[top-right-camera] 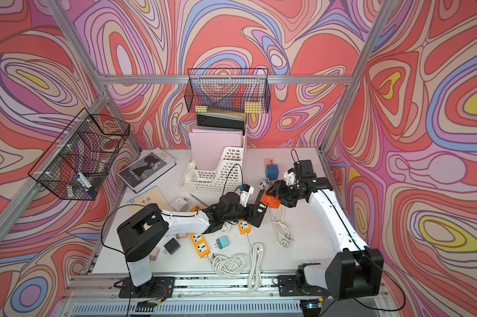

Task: Pull the plug off the socket
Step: Remove the plug from the socket.

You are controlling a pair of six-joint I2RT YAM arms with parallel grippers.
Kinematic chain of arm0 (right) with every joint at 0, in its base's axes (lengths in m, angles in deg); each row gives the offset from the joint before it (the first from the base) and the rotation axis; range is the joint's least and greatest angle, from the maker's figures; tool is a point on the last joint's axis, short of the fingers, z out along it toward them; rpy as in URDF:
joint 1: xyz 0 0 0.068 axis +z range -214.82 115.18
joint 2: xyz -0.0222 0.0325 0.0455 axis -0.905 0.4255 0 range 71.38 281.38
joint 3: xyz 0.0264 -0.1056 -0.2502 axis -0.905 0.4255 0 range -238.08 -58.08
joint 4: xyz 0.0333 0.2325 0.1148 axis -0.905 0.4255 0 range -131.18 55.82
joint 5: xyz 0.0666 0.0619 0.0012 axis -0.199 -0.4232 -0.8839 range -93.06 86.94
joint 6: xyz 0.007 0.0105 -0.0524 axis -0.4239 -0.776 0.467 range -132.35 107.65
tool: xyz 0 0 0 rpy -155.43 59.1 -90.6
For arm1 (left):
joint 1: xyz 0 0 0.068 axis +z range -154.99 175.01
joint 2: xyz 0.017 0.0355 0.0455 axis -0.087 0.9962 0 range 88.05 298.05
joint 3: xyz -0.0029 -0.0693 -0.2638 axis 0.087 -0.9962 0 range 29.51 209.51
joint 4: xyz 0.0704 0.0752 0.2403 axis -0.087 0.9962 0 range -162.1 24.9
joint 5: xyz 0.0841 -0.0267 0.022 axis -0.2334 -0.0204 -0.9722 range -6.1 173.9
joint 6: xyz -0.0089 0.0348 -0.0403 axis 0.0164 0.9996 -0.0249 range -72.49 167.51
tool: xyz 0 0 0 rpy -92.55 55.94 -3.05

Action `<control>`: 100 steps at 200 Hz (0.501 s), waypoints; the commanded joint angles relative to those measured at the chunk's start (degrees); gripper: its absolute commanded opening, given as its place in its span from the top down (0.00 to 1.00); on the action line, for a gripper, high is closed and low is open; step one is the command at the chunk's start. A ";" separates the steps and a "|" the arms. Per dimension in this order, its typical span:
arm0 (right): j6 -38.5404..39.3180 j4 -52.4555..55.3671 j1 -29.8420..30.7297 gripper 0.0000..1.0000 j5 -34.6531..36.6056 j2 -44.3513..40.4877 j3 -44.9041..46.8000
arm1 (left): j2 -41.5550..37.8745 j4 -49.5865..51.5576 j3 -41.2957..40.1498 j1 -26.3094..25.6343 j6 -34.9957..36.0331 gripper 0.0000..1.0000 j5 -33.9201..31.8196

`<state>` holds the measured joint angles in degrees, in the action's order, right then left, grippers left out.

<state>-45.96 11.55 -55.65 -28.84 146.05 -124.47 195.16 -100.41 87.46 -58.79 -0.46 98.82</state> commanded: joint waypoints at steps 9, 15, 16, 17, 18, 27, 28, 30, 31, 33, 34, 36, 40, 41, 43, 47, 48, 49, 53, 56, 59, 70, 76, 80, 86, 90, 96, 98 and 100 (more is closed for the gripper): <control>-13.63 -7.80 10.05 0.83 0.20 -9.21 2.30 | 3.98 26.50 -1.75 1.85 -3.87 1.00 -12.94; -14.02 -6.80 9.84 0.82 3.24 -10.76 2.63 | 3.76 26.84 -1.70 1.82 -4.21 1.00 -13.46; -14.03 -6.61 9.78 0.82 3.79 -11.03 2.60 | 3.74 26.88 -1.70 1.84 -4.23 1.00 -13.62; -13.94 -6.33 9.67 0.82 4.24 -11.21 2.55 | 3.73 26.89 -1.66 1.85 -4.28 1.00 -13.74; -13.81 -5.98 9.57 0.82 4.68 -11.39 2.39 | 3.68 26.90 -1.68 1.81 -4.30 1.00 -13.80; -12.15 -3.32 8.16 0.82 7.26 -12.12 1.10 | 3.57 26.54 -1.83 1.91 -4.04 1.00 -14.01; -11.82 -3.02 7.93 0.82 7.33 -12.19 0.96 | 3.51 26.42 -1.90 1.88 -3.96 1.00 -14.02; -11.30 -2.46 7.48 0.82 7.35 -12.25 0.59 | 3.47 26.13 -1.99 1.93 -3.84 1.00 -13.95; -11.00 -2.20 7.11 0.82 7.34 -12.26 0.45 | 3.42 25.90 -2.07 1.89 -3.78 1.00 -13.90; -10.42 -1.89 6.48 0.82 7.08 -12.23 0.18 | 3.40 25.43 -2.28 1.93 -3.58 1.00 -13.81; -10.11 -1.69 6.17 0.82 6.94 -12.25 0.02 | 3.34 25.03 -2.39 1.94 -3.47 1.00 -13.79; -9.45 -1.43 5.39 0.82 6.44 -12.20 -0.21 | 3.27 24.42 -2.67 1.88 -3.28 1.00 -13.52; -8.26 -0.84 3.70 0.82 5.17 -12.14 -0.54 | 3.00 22.64 -3.37 1.92 -2.92 1.00 -13.12; -7.98 -0.77 3.33 0.82 4.89 -12.12 -0.65 | 2.96 22.27 -3.55 1.93 -2.88 1.00 -13.05; -7.27 -0.58 2.42 0.82 4.17 -12.04 -0.86 | 2.83 21.51 -3.97 1.94 -2.78 1.00 -12.89; -5.90 -0.01 0.61 0.82 2.76 -11.92 -1.17 | 2.57 19.97 -4.69 1.95 -2.82 1.00 -12.63; -5.57 0.13 0.16 0.82 2.40 -11.83 -1.27 | 2.49 19.70 -4.78 1.99 -2.83 1.00 -12.59; -5.27 0.24 -0.46 0.82 2.10 -11.79 -1.28 | 2.44 19.48 -4.91 2.01 -2.87 1.00 -12.52; -3.98 0.79 -2.37 0.82 0.68 -11.75 -1.50 | 2.25 18.73 -5.24 2.05 -3.11 1.00 -12.11; -3.04 1.06 -4.01 0.82 -0.34 -11.72 -1.61 | 2.20 17.97 -5.46 2.18 -3.24 1.00 -11.51; -2.24 1.32 -5.33 0.82 -1.22 -11.81 -1.63 | 2.12 17.05 -5.82 2.42 -3.23 1.00 -10.71; 0.22 1.95 -8.93 0.82 -3.06 -11.86 -1.96 | 1.85 11.31 -6.82 2.56 -2.16 1.00 -7.38; 1.83 2.87 -9.27 0.82 -2.58 -11.48 -2.74 | 1.89 8.48 -6.95 2.53 -1.81 1.00 -5.31; 2.64 3.19 -9.32 0.82 -2.23 -11.32 -3.13 | 2.16 6.56 -6.87 2.60 -1.70 1.00 -3.59; 3.18 3.19 -9.27 0.82 -1.81 -11.34 -3.26 | 2.67 4.46 -6.32 2.62 -1.76 1.00 -0.76; 3.11 2.67 -9.32 0.82 -1.58 -11.53 -2.97 | 3.12 3.73 -5.55 2.62 -1.97 1.00 0.78; 2.55 1.73 -9.26 0.82 -1.57 -11.95 -2.43 | 3.89 3.26 -4.19 2.49 -2.55 1.00 2.84; 2.40 1.38 -9.26 0.82 -1.60 -12.10 -2.28 | 4.18 3.11 -3.73 2.37 -2.81 1.00 3.56; 2.20 0.94 -9.30 0.82 -1.72 -12.21 -2.02 | 4.41 2.90 -3.24 2.34 -3.16 1.00 4.03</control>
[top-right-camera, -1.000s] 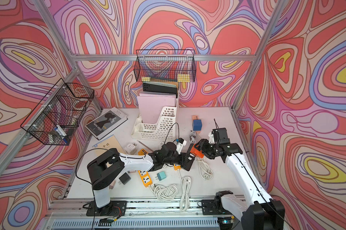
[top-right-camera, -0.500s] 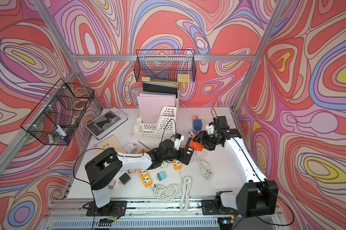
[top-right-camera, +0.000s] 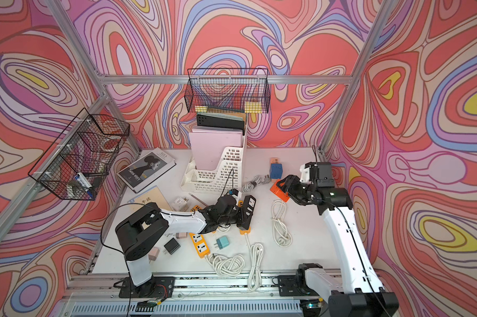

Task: Pull the plug off the socket
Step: Remove the plug from the socket, then place the socket at the center of the board.

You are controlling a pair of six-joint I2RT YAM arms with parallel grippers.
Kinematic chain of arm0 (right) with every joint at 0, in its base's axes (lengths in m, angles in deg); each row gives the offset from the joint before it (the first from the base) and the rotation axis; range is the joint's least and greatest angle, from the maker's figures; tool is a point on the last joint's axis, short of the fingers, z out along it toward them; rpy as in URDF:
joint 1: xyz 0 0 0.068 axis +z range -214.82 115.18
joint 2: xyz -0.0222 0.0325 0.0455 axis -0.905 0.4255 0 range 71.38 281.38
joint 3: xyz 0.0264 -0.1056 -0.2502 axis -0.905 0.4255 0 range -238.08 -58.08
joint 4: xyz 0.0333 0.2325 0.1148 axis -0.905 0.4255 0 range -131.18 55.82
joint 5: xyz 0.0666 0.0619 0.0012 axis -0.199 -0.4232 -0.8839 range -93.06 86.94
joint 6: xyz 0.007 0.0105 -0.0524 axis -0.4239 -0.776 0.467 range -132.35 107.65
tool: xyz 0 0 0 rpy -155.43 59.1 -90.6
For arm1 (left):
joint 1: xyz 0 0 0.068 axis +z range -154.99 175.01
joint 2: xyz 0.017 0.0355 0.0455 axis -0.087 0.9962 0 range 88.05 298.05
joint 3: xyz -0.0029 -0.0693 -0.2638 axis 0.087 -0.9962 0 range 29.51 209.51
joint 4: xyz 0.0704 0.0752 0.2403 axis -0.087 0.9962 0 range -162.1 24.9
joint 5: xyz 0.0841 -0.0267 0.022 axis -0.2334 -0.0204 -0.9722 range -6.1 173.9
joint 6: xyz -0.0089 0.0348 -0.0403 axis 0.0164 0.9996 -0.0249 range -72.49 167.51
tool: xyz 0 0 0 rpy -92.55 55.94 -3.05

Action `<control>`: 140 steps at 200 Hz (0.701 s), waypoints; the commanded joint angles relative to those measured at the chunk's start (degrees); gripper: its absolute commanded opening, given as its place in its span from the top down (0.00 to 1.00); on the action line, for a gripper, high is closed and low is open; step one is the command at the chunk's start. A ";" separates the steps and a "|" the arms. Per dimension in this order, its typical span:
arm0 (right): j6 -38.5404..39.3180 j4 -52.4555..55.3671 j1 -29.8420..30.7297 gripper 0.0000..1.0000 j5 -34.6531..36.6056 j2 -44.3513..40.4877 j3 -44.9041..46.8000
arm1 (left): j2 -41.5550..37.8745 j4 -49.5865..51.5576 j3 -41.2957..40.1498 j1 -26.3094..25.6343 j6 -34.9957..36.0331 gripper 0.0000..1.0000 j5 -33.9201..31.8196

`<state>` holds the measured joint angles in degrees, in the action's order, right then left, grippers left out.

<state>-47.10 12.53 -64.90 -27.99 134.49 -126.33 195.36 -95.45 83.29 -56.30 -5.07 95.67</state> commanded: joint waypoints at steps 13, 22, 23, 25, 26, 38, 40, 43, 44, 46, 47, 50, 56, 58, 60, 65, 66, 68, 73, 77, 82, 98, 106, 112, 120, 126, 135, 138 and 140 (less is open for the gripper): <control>1.43 -3.12 -0.03 0.82 -4.01 -1.51 1.59 | 5.44 -2.70 3.31 -0.92 -2.41 1.00 7.56; 0.01 -5.03 -0.02 0.81 -5.19 -2.07 3.05 | 6.22 -2.41 4.54 -1.68 -6.05 1.00 6.17; -0.16 -5.24 -0.02 0.81 -5.25 -2.10 3.22 | 6.32 -2.05 4.78 -1.73 -6.44 0.99 5.94; -0.35 -5.56 -0.06 0.81 -5.45 -2.18 3.45 | 6.46 -1.41 5.14 -1.90 -7.40 0.97 5.25; -0.47 -5.69 -0.03 0.81 -5.55 -2.23 3.64 | 6.53 -1.11 5.30 -2.01 -7.78 0.96 4.96; -1.04 -6.51 -0.02 0.81 -5.75 -2.72 4.88 | 7.35 3.03 7.24 -3.04 -11.81 0.89 1.57; -1.03 -6.58 -0.06 0.81 -5.72 -2.77 5.05 | 7.56 3.33 7.53 -3.21 -12.12 0.88 1.41; -1.05 -6.59 0.03 0.81 -5.67 -2.93 5.21 | 7.92 3.68 7.95 -3.34 -12.56 0.85 1.24; -1.04 -6.64 0.01 0.81 -5.71 -2.96 5.35 | 8.01 3.85 8.11 -3.39 -12.69 0.85 1.24; -1.03 -6.68 -0.01 0.81 -5.74 -3.03 5.55 | 8.18 4.09 8.47 -3.43 -12.98 0.82 1.24; -0.99 -6.69 -0.05 0.81 -5.70 -3.06 5.70 | 8.31 4.23 8.55 -3.44 -13.12 0.81 1.24; -1.02 -6.69 -0.02 0.81 -5.66 -3.22 5.99 | 8.62 4.87 9.08 -3.52 -13.44 0.76 1.28; -0.84 -6.62 -0.06 0.81 -5.62 -3.42 6.57 | 9.36 6.29 10.28 -3.68 -13.95 0.68 1.45; -0.76 -6.61 -0.07 0.81 -5.65 -3.54 6.73 | 9.62 6.74 10.64 -3.70 -14.04 0.66 1.66; -0.72 -6.54 -0.03 0.81 -5.61 -3.57 6.92 | 9.84 7.09 11.06 -3.77 -14.07 0.64 1.78; -0.53 -6.47 -0.06 0.81 -5.48 -3.84 7.31 | 10.32 7.89 12.01 -3.80 -13.72 0.59 2.33; -0.52 -6.45 -0.03 0.81 -5.44 -3.90 7.41 | 10.44 8.06 12.16 -3.84 -13.62 0.58 2.44; -0.48 -6.43 -0.02 0.81 -5.45 -3.95 7.67 | 10.57 8.50 12.56 -3.85 -13.48 0.57 2.64; -0.49 -6.43 -0.06 0.81 -5.49 -4.11 8.06 | 10.85 9.78 13.42 -3.97 -13.00 0.51 2.81; -0.48 -6.33 -0.01 0.81 -5.62 -4.28 8.26 | 10.78 10.84 14.00 -4.05 -12.51 0.47 2.69; -0.28 -6.19 -0.01 0.81 -5.63 -4.44 8.50 | 10.53 12.07 14.42 -4.19 -11.71 0.42 2.42; 0.82 -5.24 -0.03 0.80 -5.49 -4.66 8.58 | 7.87 14.19 13.96 -4.33 -8.72 0.32 1.54; 1.71 -4.67 -0.01 0.80 -5.10 -4.81 8.26 | 5.75 15.83 13.16 -4.37 -6.71 0.28 0.59; 2.29 -4.43 -0.03 0.80 -4.82 -5.07 7.98 | 3.73 17.11 12.34 -4.33 -5.00 0.27 -0.30; 3.09 -4.35 -0.02 0.80 -4.73 -5.32 7.81 | 0.68 18.69 10.76 -4.35 -2.75 0.25 -1.99; 3.38 -4.53 -0.02 0.80 -4.94 -5.53 7.78 | -1.84 19.59 9.31 -4.33 -1.40 0.25 -3.35; 3.56 -5.61 -0.02 0.79 -5.88 -5.95 8.18 | -5.76 20.82 6.80 -4.38 0.77 0.24 -5.47; 3.36 -5.92 -0.01 0.79 -6.58 -6.05 8.48 | -7.22 21.35 5.93 -4.33 1.42 0.24 -6.33; 3.32 -6.39 -0.01 0.79 -7.07 -6.20 8.70 | -8.19 21.80 5.49 -4.37 1.88 0.24 -6.81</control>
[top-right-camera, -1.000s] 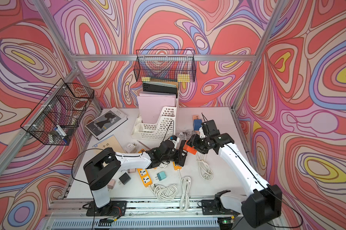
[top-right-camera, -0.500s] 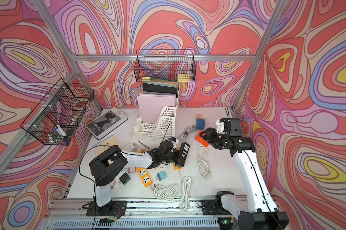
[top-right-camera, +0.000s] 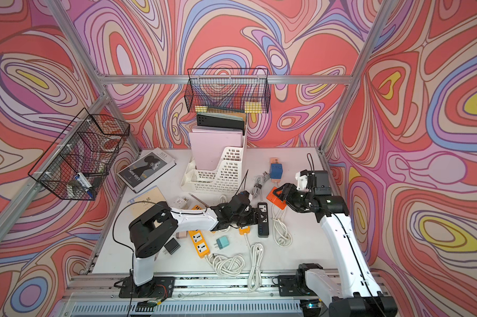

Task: Pull the plug off the socket
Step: Place the socket at the center of the board, then place the plug at the center of the board.

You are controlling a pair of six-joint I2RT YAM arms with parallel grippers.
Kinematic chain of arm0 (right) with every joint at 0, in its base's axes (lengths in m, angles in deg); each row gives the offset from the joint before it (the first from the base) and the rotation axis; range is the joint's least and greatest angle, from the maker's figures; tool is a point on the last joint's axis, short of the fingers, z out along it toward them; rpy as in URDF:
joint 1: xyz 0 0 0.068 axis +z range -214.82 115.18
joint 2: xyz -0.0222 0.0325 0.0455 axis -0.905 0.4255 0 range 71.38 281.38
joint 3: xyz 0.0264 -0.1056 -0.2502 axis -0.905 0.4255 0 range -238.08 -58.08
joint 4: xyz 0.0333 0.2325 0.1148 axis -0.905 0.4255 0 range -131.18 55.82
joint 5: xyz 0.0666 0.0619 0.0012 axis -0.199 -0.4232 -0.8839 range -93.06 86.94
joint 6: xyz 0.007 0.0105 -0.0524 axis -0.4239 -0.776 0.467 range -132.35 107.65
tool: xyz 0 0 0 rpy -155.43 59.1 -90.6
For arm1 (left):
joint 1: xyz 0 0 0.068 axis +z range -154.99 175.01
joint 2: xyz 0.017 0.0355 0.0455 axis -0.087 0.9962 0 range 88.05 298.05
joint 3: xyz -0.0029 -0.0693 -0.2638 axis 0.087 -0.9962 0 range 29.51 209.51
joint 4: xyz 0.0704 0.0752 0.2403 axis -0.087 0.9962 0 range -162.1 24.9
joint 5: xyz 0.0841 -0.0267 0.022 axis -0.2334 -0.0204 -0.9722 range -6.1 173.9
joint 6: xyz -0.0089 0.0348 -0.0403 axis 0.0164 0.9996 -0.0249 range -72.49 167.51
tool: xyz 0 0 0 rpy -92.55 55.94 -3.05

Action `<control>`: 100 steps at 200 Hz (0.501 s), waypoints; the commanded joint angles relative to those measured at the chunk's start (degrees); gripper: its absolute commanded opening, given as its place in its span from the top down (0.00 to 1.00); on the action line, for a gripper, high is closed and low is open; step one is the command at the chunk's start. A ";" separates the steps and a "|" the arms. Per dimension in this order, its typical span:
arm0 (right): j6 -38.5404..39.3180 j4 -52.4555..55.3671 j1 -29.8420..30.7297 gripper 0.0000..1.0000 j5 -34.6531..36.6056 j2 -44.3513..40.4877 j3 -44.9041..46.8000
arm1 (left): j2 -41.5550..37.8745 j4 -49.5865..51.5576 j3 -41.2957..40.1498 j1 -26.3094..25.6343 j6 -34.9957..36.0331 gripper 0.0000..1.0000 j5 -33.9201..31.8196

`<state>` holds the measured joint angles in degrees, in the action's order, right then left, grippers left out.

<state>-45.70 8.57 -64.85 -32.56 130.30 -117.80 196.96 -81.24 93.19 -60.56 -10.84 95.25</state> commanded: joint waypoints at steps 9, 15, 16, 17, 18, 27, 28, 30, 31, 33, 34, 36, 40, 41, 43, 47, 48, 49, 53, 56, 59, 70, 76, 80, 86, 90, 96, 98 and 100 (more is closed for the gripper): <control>1.05 -4.74 -0.06 0.79 -4.98 -2.45 1.44 | -14.09 9.56 -6.89 -0.06 9.30 0.24 -9.20; -0.07 -7.39 -0.06 0.79 -6.43 -2.85 2.54 | -16.90 10.77 -8.73 -0.06 10.45 0.24 -11.04; -0.33 -7.39 -0.06 0.79 -7.30 -2.89 2.79 | -17.33 10.77 -9.00 -0.06 10.62 0.24 -11.67; -0.67 -7.79 -0.06 0.79 -7.67 -2.95 3.09 | -17.94 10.97 -9.27 -0.06 10.80 0.24 -11.95; -0.98 -8.16 -0.06 0.79 -7.98 -3.07 3.32 | -18.42 11.16 -9.58 -0.06 10.93 0.24 -12.23; -3.93 -13.09 -0.07 0.79 -11.52 -3.81 6.04 | -22.70 12.46 -12.11 -0.06 12.12 0.24 -14.98; -4.23 -13.76 -0.10 0.79 -11.97 -3.81 6.43 | -23.26 12.70 -12.45 -0.11 12.25 0.24 -15.32; -5.23 -14.92 -0.11 0.79 -12.75 -4.03 7.05 | -24.17 13.04 -12.97 -0.10 12.44 0.24 -15.84; -5.68 -15.81 -0.08 0.79 -13.29 -4.14 7.33 | -24.57 13.25 -13.19 -0.08 12.54 0.24 -16.19; -6.62 -17.15 -0.08 0.79 -14.14 -4.26 8.11 | -25.64 13.58 -13.77 -0.07 12.68 0.23 -16.78; -7.12 -17.76 -0.07 0.79 -14.56 -4.30 8.51 | -26.05 13.74 -13.98 -0.02 12.75 0.23 -17.01; -7.97 -19.48 -0.06 0.79 -15.64 -4.39 9.39 | -26.97 14.12 -14.47 -0.01 12.87 0.23 -17.60; -10.26 -22.44 -0.01 0.79 -17.51 -4.60 11.07 | -28.73 14.90 -15.39 0.12 13.05 0.23 -18.55; -11.00 -23.14 0.01 0.79 -17.91 -4.64 11.49 | -29.18 15.06 -15.58 0.16 13.11 0.23 -18.73; -12.20 -25.30 -0.02 0.79 -18.79 -4.79 12.31 | -29.95 15.44 -16.08 0.26 13.20 0.23 -19.09; -14.76 -29.12 0.03 0.79 -20.32 -4.97 14.04 | -31.64 16.02 -16.94 0.49 13.48 0.23 -19.69; -15.36 -29.90 0.03 0.79 -20.59 -5.00 14.56 | -32.17 16.14 -17.20 0.52 13.55 0.23 -19.83; -16.15 -31.04 0.08 0.79 -20.86 -5.06 14.99 | -32.61 16.25 -17.45 0.62 13.58 0.23 -19.94; -18.64 -34.63 0.23 0.79 -21.91 -5.25 16.74 | -34.22 16.85 -18.32 0.89 13.69 0.23 -20.52; -20.31 -37.06 0.43 0.79 -22.53 -5.44 17.93 | -35.40 17.34 -18.86 1.16 13.65 0.22 -20.79; -21.95 -39.59 0.77 0.79 -22.84 -5.58 18.90 | -36.51 17.89 -19.47 1.41 13.51 0.22 -21.09; -26.07 -46.23 2.32 0.78 -23.15 -5.83 22.23 | -40.61 20.17 -21.19 2.79 12.56 0.14 -22.13; -27.50 -48.41 3.64 0.78 -22.69 -5.83 23.54 | -42.69 21.20 -22.19 3.57 12.23 0.13 -22.28; -28.07 -49.55 4.71 0.78 -22.15 -5.75 24.27 | -44.03 21.85 -22.69 4.24 12.06 0.12 -22.23; -28.46 -50.60 6.49 0.78 -20.92 -5.51 25.16 | -45.98 22.65 -23.48 5.06 11.75 0.09 -22.35; -28.52 -50.86 7.93 0.78 -19.87 -5.34 25.68 | -47.21 23.11 -24.03 5.58 11.56 0.08 -22.58; -28.61 -51.29 10.32 0.77 -18.01 -4.83 26.28 | -49.04 23.78 -24.79 6.32 11.26 0.06 -22.81; -28.73 -51.61 11.17 0.78 -17.45 -4.72 26.49 | -49.77 23.86 -24.98 6.59 11.18 0.05 -22.85; -28.80 -51.91 12.00 0.78 -16.85 -4.54 26.72 | -50.24 23.85 -25.22 6.85 11.09 0.04 -22.86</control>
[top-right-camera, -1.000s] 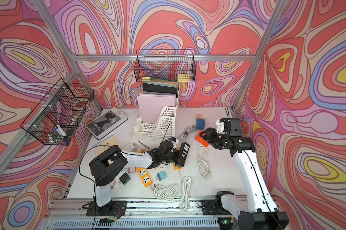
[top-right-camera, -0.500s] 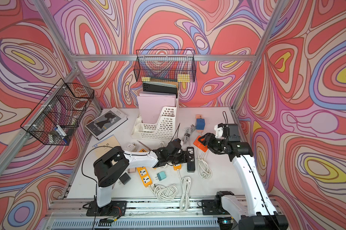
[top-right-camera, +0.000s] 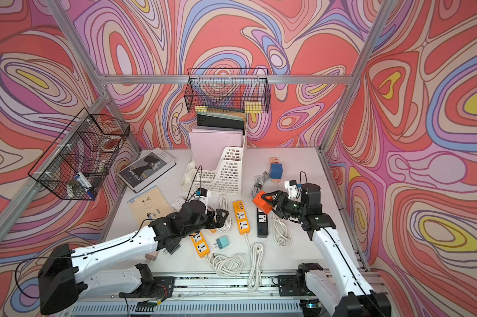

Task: Pull the plug off the socket
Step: Place the plug at the center of the board.

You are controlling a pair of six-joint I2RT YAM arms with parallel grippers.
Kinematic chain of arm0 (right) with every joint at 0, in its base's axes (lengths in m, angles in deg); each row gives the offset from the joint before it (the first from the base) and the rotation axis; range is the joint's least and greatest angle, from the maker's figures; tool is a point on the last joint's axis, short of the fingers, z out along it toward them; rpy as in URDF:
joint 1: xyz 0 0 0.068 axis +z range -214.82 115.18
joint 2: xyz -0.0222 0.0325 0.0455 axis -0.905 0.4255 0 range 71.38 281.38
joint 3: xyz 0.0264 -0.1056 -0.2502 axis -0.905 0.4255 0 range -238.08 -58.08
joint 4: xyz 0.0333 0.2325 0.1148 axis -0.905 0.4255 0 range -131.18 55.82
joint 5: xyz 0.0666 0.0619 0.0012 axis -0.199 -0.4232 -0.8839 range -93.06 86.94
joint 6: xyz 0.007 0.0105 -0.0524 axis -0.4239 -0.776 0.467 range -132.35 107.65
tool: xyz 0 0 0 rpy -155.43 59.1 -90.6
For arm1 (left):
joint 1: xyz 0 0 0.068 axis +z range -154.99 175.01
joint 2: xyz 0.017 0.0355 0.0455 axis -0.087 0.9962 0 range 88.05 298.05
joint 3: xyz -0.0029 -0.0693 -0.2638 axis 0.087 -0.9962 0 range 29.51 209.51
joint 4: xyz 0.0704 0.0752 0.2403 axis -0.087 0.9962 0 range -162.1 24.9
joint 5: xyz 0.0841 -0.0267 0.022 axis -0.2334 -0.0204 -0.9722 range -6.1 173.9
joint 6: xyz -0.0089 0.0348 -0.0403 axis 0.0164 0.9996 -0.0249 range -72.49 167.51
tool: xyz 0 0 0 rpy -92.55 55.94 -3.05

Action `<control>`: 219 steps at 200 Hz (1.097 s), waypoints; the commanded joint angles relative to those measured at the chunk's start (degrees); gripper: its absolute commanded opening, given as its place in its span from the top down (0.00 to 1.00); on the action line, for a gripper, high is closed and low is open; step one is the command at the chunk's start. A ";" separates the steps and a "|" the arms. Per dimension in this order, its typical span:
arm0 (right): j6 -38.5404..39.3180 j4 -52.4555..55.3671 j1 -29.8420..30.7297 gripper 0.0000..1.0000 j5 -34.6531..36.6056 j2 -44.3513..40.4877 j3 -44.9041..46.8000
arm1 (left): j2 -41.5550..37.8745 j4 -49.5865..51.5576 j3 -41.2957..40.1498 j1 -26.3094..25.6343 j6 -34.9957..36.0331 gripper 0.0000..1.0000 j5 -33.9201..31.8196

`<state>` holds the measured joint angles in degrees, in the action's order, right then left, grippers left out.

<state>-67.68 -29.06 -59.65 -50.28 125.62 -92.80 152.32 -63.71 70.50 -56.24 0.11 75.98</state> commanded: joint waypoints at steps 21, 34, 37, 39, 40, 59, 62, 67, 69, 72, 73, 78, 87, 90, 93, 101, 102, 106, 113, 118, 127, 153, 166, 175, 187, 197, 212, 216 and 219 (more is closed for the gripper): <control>-7.76 -17.56 16.02 0.77 7.73 3.31 2.99 | -10.96 9.70 -4.19 4.51 -0.06 0.01 -4.18; -7.61 -18.86 20.92 0.77 11.07 6.17 2.63 | -13.30 11.86 -4.34 5.45 -0.31 0.01 -5.22; -7.45 -18.96 21.97 0.77 11.73 6.84 2.39 | -13.70 12.43 -4.30 5.58 -0.39 0.01 -5.50; -7.32 -19.02 22.69 0.78 12.09 7.31 2.22 | -14.03 12.73 -4.33 5.71 -0.41 0.01 -5.63; -7.28 -19.00 23.04 0.78 12.30 7.65 2.08 | -14.15 12.98 -4.34 5.71 -0.41 0.01 -5.71; -4.88 -17.94 28.92 0.77 14.97 12.50 -1.01 | -16.02 17.05 -3.42 6.20 -0.46 0.01 -7.84; -4.45 -17.41 29.73 0.77 15.43 13.22 -1.69 | -16.22 17.82 -3.10 6.16 -0.42 0.01 -8.26; -3.70 -16.59 30.97 0.77 16.17 14.60 -2.80 | -16.53 19.04 -2.59 6.23 -0.34 0.01 -9.03; -3.42 -16.27 31.44 0.77 16.56 15.16 -3.29 | -16.65 19.72 -2.32 6.24 -0.33 0.01 -9.39; -2.90 -15.85 32.23 0.77 17.12 15.98 -4.06 | -16.82 20.54 -1.95 6.24 -0.28 0.01 -9.84; -2.79 -15.70 32.43 0.77 17.27 16.25 -4.27 | -16.86 20.89 -1.78 6.24 -0.26 0.01 -10.06; -2.11 -14.96 33.62 0.77 18.00 17.60 -5.43 | -17.11 22.40 -1.10 6.24 -0.17 0.01 -10.89; -1.16 -13.60 35.66 0.77 19.49 20.09 -7.50 | -17.67 24.94 0.24 6.27 0.14 0.01 -12.45; -0.84 -13.16 36.23 0.77 19.92 21.00 -8.22 | -17.88 25.75 0.72 6.25 0.26 0.01 -12.94; -0.47 -12.87 36.80 0.77 20.36 21.99 -9.00 | -18.09 26.50 1.14 6.24 0.48 0.01 -13.54; 0.42 -11.81 38.45 0.77 21.45 24.46 -10.99 | -18.77 28.40 2.33 6.25 1.01 0.01 -14.90; 0.50 -11.61 38.57 0.77 21.55 24.75 -11.21 | -18.84 28.60 2.46 6.25 1.09 0.01 -15.09; 0.92 -11.09 39.37 0.76 22.03 26.11 -12.23 | -19.24 29.41 2.93 6.24 1.28 0.01 -15.72; 1.60 -10.15 40.57 0.76 22.83 28.31 -14.07 | -20.10 30.60 3.72 6.26 1.62 0.01 -16.83; 2.07 -9.62 41.42 0.76 23.36 29.82 -15.30 | -20.71 31.24 4.12 6.25 1.96 0.01 -17.43; 2.94 -8.41 42.61 0.76 24.28 32.49 -17.70 | -21.91 32.26 4.89 6.25 2.51 0.01 -18.45; 4.50 -5.59 44.61 0.75 27.09 39.18 -24.11 | -25.23 35.12 6.06 6.24 3.10 0.01 -20.91; 4.78 -5.75 45.18 0.75 27.93 42.47 -27.11 | -26.79 36.87 6.59 6.24 3.19 0.01 -22.20; 4.88 -6.03 45.67 0.75 27.95 45.19 -29.69 | -27.77 38.24 7.19 6.24 3.43 0.01 -22.97; 4.83 -5.65 46.46 0.75 28.15 49.80 -33.77 | -29.01 39.82 7.99 6.25 4.16 0.01 -23.94; 5.14 -5.59 47.22 0.75 28.27 53.18 -37.41 | -30.08 40.78 8.80 6.26 4.98 0.01 -24.70; 4.76 -5.35 48.21 0.74 29.00 57.81 -42.41 | -31.36 42.38 9.89 6.24 6.06 0.01 -25.70; 4.57 -5.17 48.43 0.74 29.15 59.07 -43.59 | -31.75 42.82 10.04 6.29 6.25 0.01 -25.96; 4.41 -4.91 48.52 0.74 29.26 60.01 -44.65 | -32.06 43.20 10.26 6.25 6.38 0.01 -26.11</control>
<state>-63.82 -34.27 -12.94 -22.94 180.28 -131.03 122.21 -25.97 78.33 -50.34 3.83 53.49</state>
